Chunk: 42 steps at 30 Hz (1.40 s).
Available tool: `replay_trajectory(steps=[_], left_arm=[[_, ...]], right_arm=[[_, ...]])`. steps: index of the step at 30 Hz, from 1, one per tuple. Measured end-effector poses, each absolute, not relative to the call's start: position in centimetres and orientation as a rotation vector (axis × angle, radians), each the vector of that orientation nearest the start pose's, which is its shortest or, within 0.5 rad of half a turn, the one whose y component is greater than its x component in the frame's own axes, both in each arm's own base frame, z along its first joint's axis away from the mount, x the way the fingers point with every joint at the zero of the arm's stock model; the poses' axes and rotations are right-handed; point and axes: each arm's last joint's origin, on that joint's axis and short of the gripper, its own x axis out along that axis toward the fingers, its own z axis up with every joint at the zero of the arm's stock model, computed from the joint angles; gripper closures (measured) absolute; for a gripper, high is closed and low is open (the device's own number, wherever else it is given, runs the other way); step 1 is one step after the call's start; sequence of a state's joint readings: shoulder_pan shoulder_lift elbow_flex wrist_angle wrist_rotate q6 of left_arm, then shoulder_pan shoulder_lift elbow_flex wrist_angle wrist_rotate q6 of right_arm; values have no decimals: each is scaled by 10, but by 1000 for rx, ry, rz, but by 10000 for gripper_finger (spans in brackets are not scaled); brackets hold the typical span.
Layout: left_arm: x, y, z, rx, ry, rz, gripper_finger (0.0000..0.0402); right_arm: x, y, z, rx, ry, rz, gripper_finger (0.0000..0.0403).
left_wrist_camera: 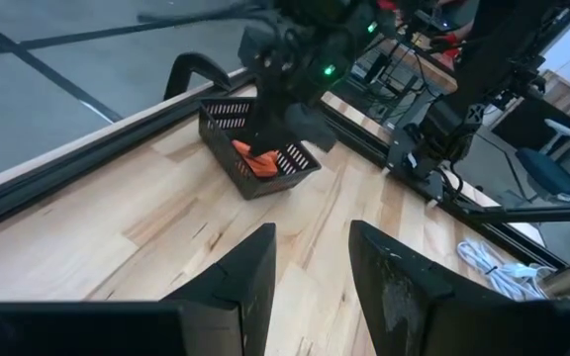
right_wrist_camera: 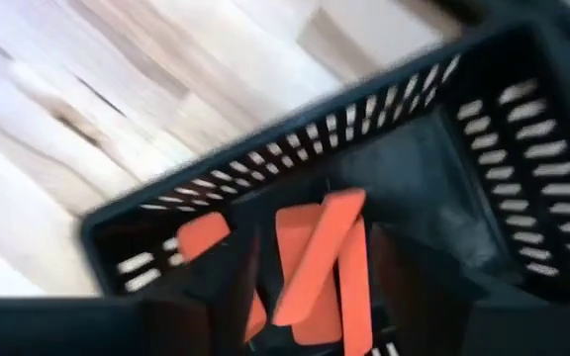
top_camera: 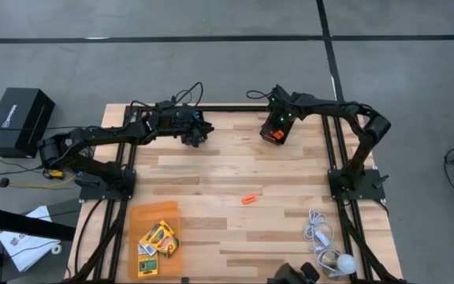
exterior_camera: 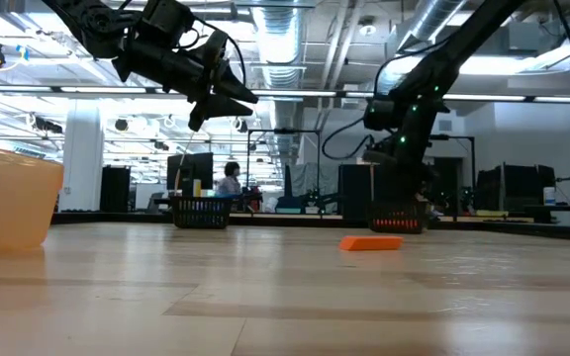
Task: Pick & Place School Supplies
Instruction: Put the orange eraser into the right black bin
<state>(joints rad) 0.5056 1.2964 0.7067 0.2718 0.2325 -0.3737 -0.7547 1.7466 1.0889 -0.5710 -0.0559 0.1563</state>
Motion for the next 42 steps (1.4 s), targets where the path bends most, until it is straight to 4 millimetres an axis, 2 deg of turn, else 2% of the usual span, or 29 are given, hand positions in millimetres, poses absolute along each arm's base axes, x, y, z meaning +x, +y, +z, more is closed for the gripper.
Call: replay_trajectory(steps=[5,10,13,16,19,24,27,30,36,42], left_arm=[[247,126,243,-483,235,283,276],[258,106,250,-478,227,129,276],[267,89,257,-461,217,68,279],[275,75,253,-466,241,68,297],[283,66,244,-463,271,83,320],[297,58,236,-500,230,48,347],[302,55,237,-553,187,18,349],[306,54,228,-610,222,23,339],[317,40,206,-656,303,-6,315],[339,21,197,-621,370,-148,300]], right_arm=[[236,-219,199,578,1017,-698,173],[223,-205,258,534,760,-734,179],[213,-185,305,473,526,-719,197],[201,-158,349,395,297,-663,220],[191,-129,376,340,170,-584,239],[177,-94,396,325,83,-465,267],[178,-81,399,319,79,-402,282],[183,-71,401,310,66,-338,292],[202,-69,404,294,-10,-281,295],[206,-67,414,312,-116,-180,295]])
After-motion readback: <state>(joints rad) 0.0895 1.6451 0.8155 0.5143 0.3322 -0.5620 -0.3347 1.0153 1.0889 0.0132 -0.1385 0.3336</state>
